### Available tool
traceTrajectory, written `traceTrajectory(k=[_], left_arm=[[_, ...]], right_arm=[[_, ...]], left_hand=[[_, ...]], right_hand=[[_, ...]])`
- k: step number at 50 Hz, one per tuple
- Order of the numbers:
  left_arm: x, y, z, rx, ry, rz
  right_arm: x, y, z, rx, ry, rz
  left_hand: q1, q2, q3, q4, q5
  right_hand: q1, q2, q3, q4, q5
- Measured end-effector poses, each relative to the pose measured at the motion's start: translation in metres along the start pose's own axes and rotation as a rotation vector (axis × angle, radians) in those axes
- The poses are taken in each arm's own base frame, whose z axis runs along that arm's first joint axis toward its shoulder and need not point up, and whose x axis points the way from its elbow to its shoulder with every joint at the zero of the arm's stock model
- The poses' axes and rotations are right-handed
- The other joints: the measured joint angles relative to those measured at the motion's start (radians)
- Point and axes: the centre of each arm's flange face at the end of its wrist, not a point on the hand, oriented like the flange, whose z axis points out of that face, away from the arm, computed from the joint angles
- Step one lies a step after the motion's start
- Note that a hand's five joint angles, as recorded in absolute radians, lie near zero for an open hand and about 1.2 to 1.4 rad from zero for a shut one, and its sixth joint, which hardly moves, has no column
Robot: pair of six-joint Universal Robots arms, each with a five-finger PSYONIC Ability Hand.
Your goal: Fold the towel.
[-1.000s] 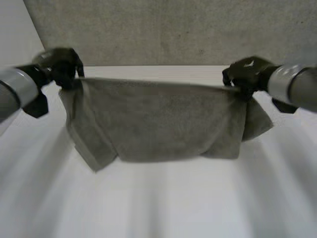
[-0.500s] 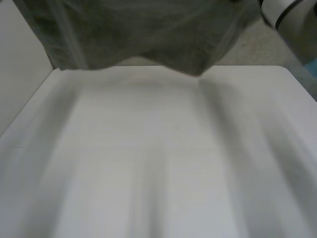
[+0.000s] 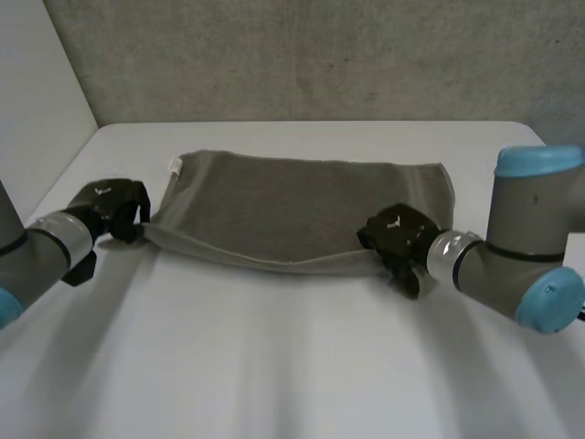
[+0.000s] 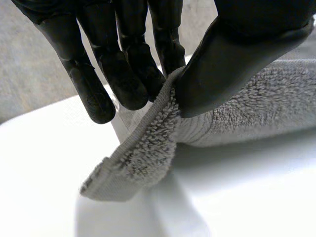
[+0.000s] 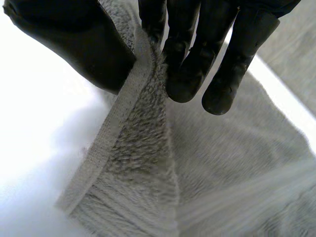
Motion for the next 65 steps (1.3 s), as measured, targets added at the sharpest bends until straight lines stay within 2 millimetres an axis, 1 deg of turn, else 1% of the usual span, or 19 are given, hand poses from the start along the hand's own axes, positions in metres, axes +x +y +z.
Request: traceTrajectory(k=[2, 5, 8, 14, 26, 29, 33, 36, 38, 40, 46, 49, 50, 51, 52, 55, 60, 65], left_arm=[[0.001, 0.005, 0.000, -0.009, 0.000, 0.009], [0.000, 0.006, 0.000, -0.011, -0.003, 0.012], [-0.004, 0.004, 0.001, -0.002, -0.014, 0.009], [-0.015, -0.003, 0.003, 0.015, -0.041, -0.001], [-0.037, -0.005, 0.004, 0.023, -0.095, -0.019], [-0.041, -0.006, 0.003, 0.025, -0.107, -0.021], [-0.045, -0.007, 0.003, 0.027, -0.117, -0.023], [-0.045, -0.010, 0.001, 0.032, -0.118, -0.025], [-0.043, -0.016, -0.003, 0.046, -0.116, -0.030], [-0.041, -0.021, -0.007, 0.061, -0.112, -0.037], [-0.030, -0.045, -0.023, 0.129, -0.094, -0.072], [-0.022, -0.061, -0.036, 0.178, -0.074, -0.088], [-0.020, -0.064, -0.038, 0.185, -0.071, -0.090], [-0.017, -0.071, -0.045, 0.205, -0.060, -0.091], [-0.016, -0.074, -0.048, 0.214, -0.056, -0.091], [-0.009, -0.089, -0.065, 0.255, -0.033, -0.085], [-0.002, -0.103, -0.087, 0.292, -0.013, -0.067], [0.002, -0.107, -0.099, 0.303, -0.005, -0.053]], right_arm=[[-0.001, 0.009, 0.004, -0.024, 0.014, 0.019], [-0.001, 0.017, 0.008, -0.042, 0.046, 0.060], [0.002, 0.022, 0.010, -0.046, 0.089, 0.118], [0.005, 0.027, 0.012, -0.041, 0.147, 0.188], [0.007, 0.034, 0.008, -0.067, 0.223, 0.197], [0.010, 0.033, 0.005, -0.067, 0.235, 0.196], [0.019, 0.025, -0.002, -0.051, 0.259, 0.194], [0.028, 0.017, -0.010, -0.032, 0.283, 0.191], [0.035, 0.008, -0.018, -0.014, 0.301, 0.187], [0.040, 0.001, -0.026, -0.002, 0.310, 0.183], [0.050, -0.022, -0.051, 0.020, 0.304, 0.167], [0.053, -0.032, -0.066, 0.010, 0.277, 0.151], [0.054, -0.034, -0.069, 0.006, 0.271, 0.146], [0.055, -0.037, -0.075, -0.004, 0.258, 0.136], [0.056, -0.039, -0.078, -0.009, 0.252, 0.128], [0.061, -0.047, -0.095, -0.040, 0.224, 0.087], [0.070, -0.059, -0.117, -0.067, 0.221, 0.016], [0.081, -0.070, -0.131, -0.072, 0.246, -0.063]], left_hand=[[0.000, 0.000, 0.000, 0.000, 0.000], [0.000, 0.000, 0.000, 0.000, 0.000], [0.000, 0.000, 0.000, 0.000, 0.000], [0.000, 0.000, 0.000, 0.000, 0.000], [0.000, 0.000, 0.000, 0.000, 0.000], [0.000, 0.000, 0.000, 0.000, 0.000], [0.000, 0.000, 0.000, 0.000, 0.000], [0.000, 0.000, 0.000, 0.000, 0.000], [0.000, 0.000, 0.000, 0.000, 0.000], [0.000, 0.000, 0.000, 0.000, 0.000], [0.000, 0.000, 0.000, 0.000, 0.000], [0.000, 0.000, 0.000, 0.000, 0.000], [0.000, 0.000, 0.000, 0.000, 0.000], [0.000, 0.000, 0.000, 0.000, 0.000], [0.000, 0.000, 0.000, 0.000, 0.000], [0.000, 0.002, 0.001, 0.000, 0.001], [0.000, 0.003, 0.002, 0.000, 0.002], [0.000, 0.003, 0.002, 0.000, 0.003]], right_hand=[[-0.005, -0.004, -0.013, -0.023, -0.015], [-0.161, -0.157, -0.175, -0.176, -0.174], [-0.305, -0.297, -0.318, -0.317, -0.317], [-0.473, -0.452, -0.480, -0.479, -0.476], [-0.434, -0.431, -0.449, -0.453, -0.452], [-0.387, -0.379, -0.402, -0.405, -0.400], [-0.286, -0.282, -0.304, -0.315, -0.310], [-0.151, -0.153, -0.178, -0.180, -0.173], [-0.004, -0.010, -0.039, -0.037, -0.023], [0.002, 0.016, -0.006, -0.001, 0.006], [0.002, 0.020, 0.001, 0.006, 0.007], [0.002, 0.020, 0.004, 0.006, 0.007], [0.002, 0.020, 0.004, 0.006, 0.007], [0.002, 0.020, 0.004, 0.006, 0.007], [0.002, 0.020, 0.005, 0.006, 0.007], [0.002, 0.020, 0.005, 0.006, 0.007], [0.002, 0.020, 0.005, 0.006, 0.007], [0.002, 0.020, 0.005, 0.006, 0.007]])
